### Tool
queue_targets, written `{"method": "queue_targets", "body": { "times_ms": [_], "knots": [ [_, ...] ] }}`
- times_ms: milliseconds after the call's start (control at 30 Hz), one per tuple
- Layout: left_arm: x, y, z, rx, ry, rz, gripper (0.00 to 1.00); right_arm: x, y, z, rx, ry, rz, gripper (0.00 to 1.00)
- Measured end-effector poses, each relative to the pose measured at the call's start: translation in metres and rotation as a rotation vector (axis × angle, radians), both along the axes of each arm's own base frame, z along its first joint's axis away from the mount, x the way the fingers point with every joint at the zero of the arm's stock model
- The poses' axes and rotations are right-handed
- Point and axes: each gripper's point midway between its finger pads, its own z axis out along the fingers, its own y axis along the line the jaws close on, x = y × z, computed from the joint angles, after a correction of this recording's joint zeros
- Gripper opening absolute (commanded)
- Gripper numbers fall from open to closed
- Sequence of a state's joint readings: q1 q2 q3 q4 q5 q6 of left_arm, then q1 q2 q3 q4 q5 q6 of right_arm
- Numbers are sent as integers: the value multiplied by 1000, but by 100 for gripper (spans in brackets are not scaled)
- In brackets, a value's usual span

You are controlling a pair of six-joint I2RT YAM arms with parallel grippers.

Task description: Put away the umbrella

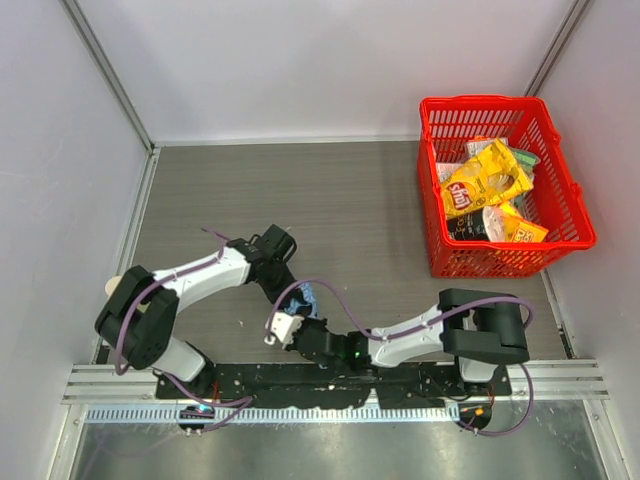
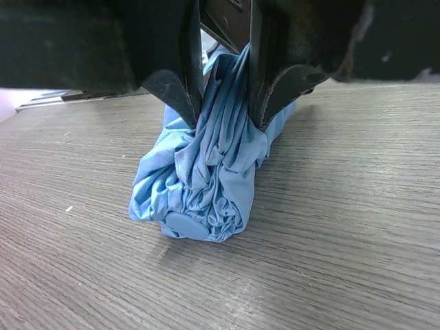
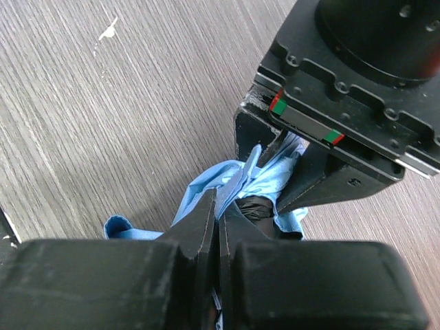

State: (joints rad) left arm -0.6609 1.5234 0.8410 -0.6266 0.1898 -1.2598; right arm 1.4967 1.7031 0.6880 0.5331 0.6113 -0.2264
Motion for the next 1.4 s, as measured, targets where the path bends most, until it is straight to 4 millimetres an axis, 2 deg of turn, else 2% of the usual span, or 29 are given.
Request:
{"method": "queue_targets", "body": {
  "times_ms": [133, 300, 400, 533, 633, 667, 767, 833, 867, 933, 967, 1000, 1033, 1067, 1133, 1233, 1400],
  "knots": [
    [0, 1, 0, 1, -4, -1, 0, -6, 7, -5, -26, 46, 47, 19],
    [0, -2, 2, -7, 1, 12, 0, -47, 19, -42, -54, 269, 221, 22],
    [0, -2, 2, -8, 1, 13, 0, -54, 23, -44, 8, 363, 229, 23],
    [1, -3, 3, -11, 0, 16, 0, -48, 23, -43, 68, 465, 196, 28],
    [1, -4, 3, -14, 3, 22, 0, -57, 16, -36, 69, 539, 198, 31],
    [1, -4, 3, -14, 4, 24, 0, -62, 13, -27, 78, 564, 201, 38],
    [1, -4, 4, -16, 3, 28, 0, -74, 7, 23, 175, 628, 212, 43],
    [1, -4, 4, -16, 3, 30, 0, -77, 5, 79, 319, 654, 225, 45],
    [1, -4, 4, -16, 3, 30, 0, -73, 3, 111, 413, 663, 224, 49],
    [1, -4, 3, -16, 3, 30, 0, -57, -7, 156, 569, 683, 185, 51],
    [1, -4, 4, -16, 3, 31, 0, -45, -15, 172, 640, 691, 149, 53],
    [1, -4, 3, -16, 3, 33, 0, -34, -24, 183, 698, 699, 114, 65],
    [1, -4, 3, -17, 2, 34, 0, -26, -30, 185, 729, 702, 81, 73],
    [1, -4, 3, -17, 2, 34, 0, -17, -37, 183, 752, 705, 39, 75],
    [1, -4, 4, -18, 0, 34, 0, -11, -43, 164, 728, 718, -14, 77],
    [1, -4, 4, -18, 1, 34, 0, -15, -38, 113, 593, 738, -78, 78],
    [1, -4, 3, -18, 2, 38, 0, -16, -37, 45, 379, 673, -165, 78]
  ]
}}
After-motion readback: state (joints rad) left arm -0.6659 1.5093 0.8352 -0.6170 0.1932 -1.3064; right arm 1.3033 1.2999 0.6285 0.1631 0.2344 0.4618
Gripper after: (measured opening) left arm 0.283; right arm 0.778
